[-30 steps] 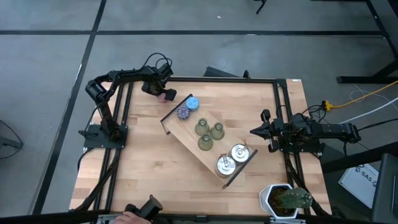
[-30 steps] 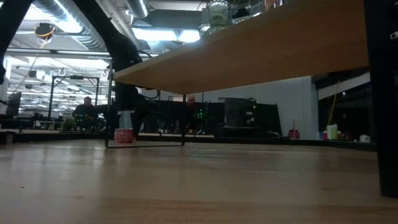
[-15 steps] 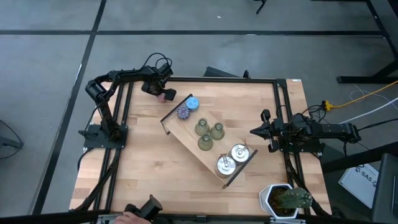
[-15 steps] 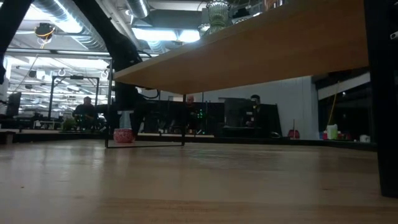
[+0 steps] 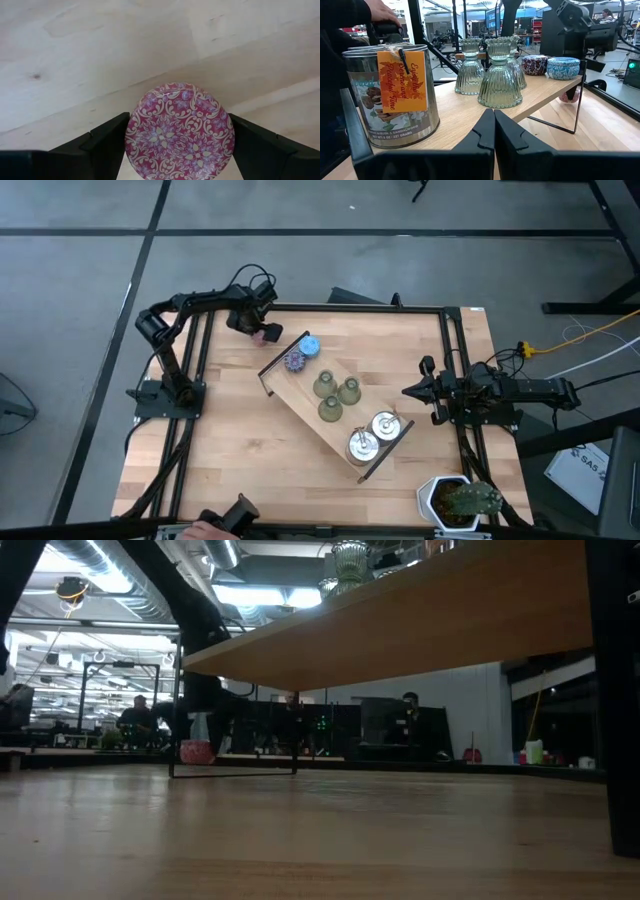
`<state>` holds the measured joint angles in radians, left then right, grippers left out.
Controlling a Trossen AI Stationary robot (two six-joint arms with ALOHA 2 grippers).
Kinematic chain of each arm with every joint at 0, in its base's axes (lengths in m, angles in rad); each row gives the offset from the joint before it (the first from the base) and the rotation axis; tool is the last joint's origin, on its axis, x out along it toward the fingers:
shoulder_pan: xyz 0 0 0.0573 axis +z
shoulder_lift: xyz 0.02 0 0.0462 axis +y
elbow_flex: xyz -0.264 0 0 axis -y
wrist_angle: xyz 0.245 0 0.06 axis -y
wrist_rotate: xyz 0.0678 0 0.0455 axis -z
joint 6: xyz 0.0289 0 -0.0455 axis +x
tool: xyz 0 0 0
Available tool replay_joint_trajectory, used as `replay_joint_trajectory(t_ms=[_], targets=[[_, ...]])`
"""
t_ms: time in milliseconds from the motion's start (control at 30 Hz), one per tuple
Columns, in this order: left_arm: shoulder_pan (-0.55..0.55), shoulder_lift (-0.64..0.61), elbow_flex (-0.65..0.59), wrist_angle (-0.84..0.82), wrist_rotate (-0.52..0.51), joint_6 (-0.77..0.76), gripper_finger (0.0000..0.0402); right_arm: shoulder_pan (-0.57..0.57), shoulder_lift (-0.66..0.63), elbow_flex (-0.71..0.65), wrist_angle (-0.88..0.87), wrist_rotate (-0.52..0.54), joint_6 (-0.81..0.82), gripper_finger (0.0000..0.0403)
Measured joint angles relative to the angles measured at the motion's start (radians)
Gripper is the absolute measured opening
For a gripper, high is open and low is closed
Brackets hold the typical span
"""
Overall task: Pick & Place candle stick holders
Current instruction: Put the pink yellow scented candle on the shelf
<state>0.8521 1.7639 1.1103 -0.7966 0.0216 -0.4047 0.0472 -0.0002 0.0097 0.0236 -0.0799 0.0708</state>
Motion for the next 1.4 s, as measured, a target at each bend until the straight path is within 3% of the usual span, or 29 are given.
replay_joint_trajectory(t_ms=[700,933,1400], targets=[[-0.017,-0.035,0.340,-0.368,-0.031,0.063,0.0304,0.000,0.000,0.000,0.000,0.000,0.000,0.0001],[-0.051,-0.035,0.437,-0.493,-0.081,0.068,0.0304,0.000,0.000,0.000,0.000,0.000,0.000,0.0001],[-0.176,-0.035,0.614,-0.696,-0.083,0.043,0.0304,0.000,0.000,0.000,0.000,0.000,0.000,0.0001]])
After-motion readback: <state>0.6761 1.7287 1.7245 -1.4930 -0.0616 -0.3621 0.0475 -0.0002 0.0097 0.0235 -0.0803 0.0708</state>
